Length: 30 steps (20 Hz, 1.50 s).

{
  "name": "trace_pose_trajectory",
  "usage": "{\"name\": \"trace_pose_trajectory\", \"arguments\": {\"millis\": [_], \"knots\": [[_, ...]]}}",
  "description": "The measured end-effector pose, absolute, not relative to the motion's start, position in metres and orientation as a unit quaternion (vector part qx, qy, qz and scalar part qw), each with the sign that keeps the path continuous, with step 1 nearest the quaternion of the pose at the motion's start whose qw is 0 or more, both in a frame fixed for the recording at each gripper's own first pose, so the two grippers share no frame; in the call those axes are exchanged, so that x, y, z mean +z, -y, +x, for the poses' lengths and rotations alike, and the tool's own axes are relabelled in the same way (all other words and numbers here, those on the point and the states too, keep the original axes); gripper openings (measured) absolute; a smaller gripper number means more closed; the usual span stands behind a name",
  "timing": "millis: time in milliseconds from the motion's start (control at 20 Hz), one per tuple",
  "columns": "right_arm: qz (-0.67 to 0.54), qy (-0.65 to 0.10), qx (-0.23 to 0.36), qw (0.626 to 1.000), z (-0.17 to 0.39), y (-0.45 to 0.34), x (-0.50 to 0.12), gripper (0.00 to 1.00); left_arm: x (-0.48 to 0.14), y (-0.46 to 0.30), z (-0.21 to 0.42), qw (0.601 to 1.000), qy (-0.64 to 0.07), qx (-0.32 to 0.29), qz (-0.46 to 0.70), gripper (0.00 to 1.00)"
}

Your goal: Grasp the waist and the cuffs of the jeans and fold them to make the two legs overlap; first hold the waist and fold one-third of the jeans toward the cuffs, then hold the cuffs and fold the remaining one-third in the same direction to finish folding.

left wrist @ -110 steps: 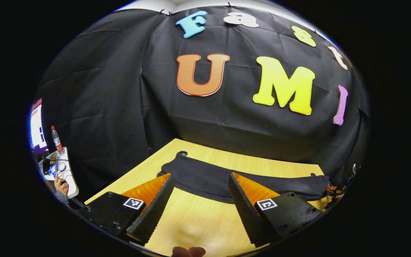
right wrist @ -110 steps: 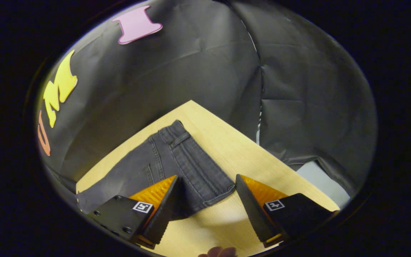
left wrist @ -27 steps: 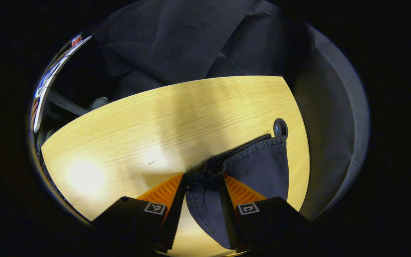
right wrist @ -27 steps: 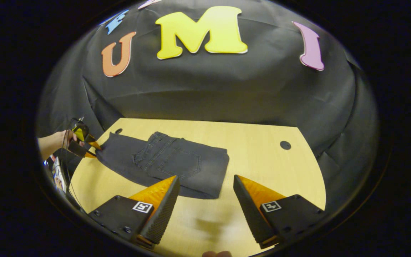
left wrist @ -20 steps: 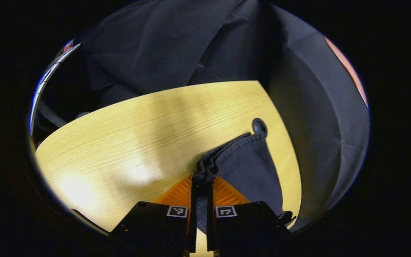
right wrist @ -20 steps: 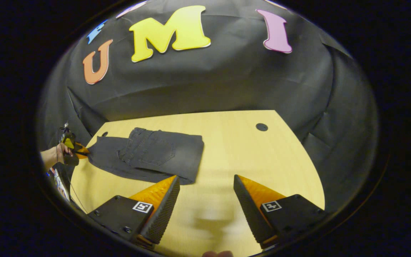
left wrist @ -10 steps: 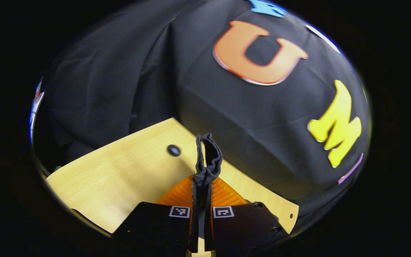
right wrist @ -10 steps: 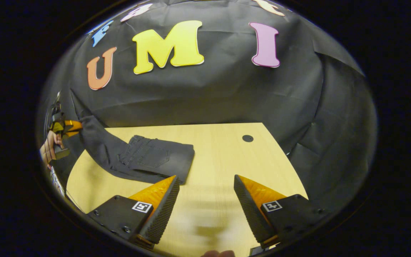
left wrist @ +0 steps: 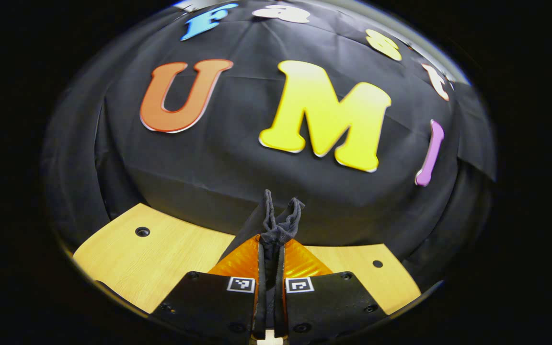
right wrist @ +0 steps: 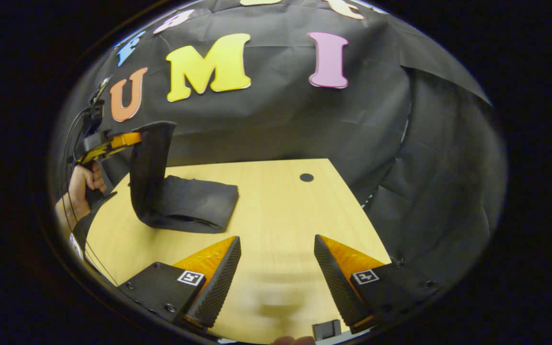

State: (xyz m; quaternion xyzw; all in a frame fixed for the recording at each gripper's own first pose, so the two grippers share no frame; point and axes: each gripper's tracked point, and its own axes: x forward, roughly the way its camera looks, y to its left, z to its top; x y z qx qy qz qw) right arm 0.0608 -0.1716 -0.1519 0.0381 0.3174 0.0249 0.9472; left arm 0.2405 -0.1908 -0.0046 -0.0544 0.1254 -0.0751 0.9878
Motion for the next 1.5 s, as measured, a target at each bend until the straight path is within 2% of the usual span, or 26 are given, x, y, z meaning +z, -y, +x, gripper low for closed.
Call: {"name": "trace_pose_trajectory", "arguments": {"millis": [100,250,300,350,500,700,750,800,900,1000,1200,1250,1500], "knots": [[0.041,-0.332,0.009,0.942,0.051,0.194,-0.163,0.96,-0.029,0.223,0.236,0.990,-0.119,-0.069,-0.020,0.09],[0.044,-0.347,-0.006,0.937,0.044,0.222,-0.177,0.93,-0.087,0.262,0.239,0.988,-0.137,-0.071,0.010,0.10],[0.043,-0.350,-0.008,0.936,0.043,0.229,-0.179,0.96,-0.108,0.274,0.236,0.986,-0.149,-0.070,0.014,0.10],[0.042,-0.352,-0.010,0.935,0.044,0.236,-0.182,0.93,-0.123,0.286,0.230,0.985,-0.159,-0.066,0.020,0.11],[0.039,-0.360,-0.004,0.932,0.050,0.242,-0.191,0.93,-0.162,0.303,0.232,0.983,-0.173,-0.048,0.027,0.13],[0.030,-0.360,0.018,0.932,0.061,0.237,-0.196,0.93,-0.204,0.311,0.225,0.974,-0.222,-0.033,0.009,0.27],[0.031,-0.358,0.023,0.933,0.064,0.234,-0.196,0.93,-0.205,0.313,0.224,0.974,-0.222,-0.032,0.014,0.35],[0.032,-0.356,0.029,0.934,0.068,0.231,-0.196,0.96,-0.202,0.316,0.224,0.975,-0.218,-0.034,0.018,0.47],[0.034,-0.350,0.041,0.935,0.075,0.224,-0.196,0.96,-0.191,0.329,0.221,0.976,-0.211,-0.053,0.012,0.50],[0.037,-0.340,0.054,0.938,0.082,0.215,-0.191,0.96,-0.173,0.334,0.217,0.978,-0.199,-0.063,0.010,1.00],[0.032,-0.297,0.081,0.951,0.099,0.191,-0.166,0.96,-0.096,0.317,0.201,0.986,-0.151,-0.063,-0.004,1.00],[0.031,-0.280,0.087,0.955,0.104,0.184,-0.155,0.93,-0.072,0.305,0.196,0.989,-0.134,-0.058,-0.008,1.00],[0.035,-0.172,0.126,0.976,0.109,0.123,-0.068,0.96,0.055,0.228,0.163,0.997,-0.062,-0.029,-0.021,1.00]]}}
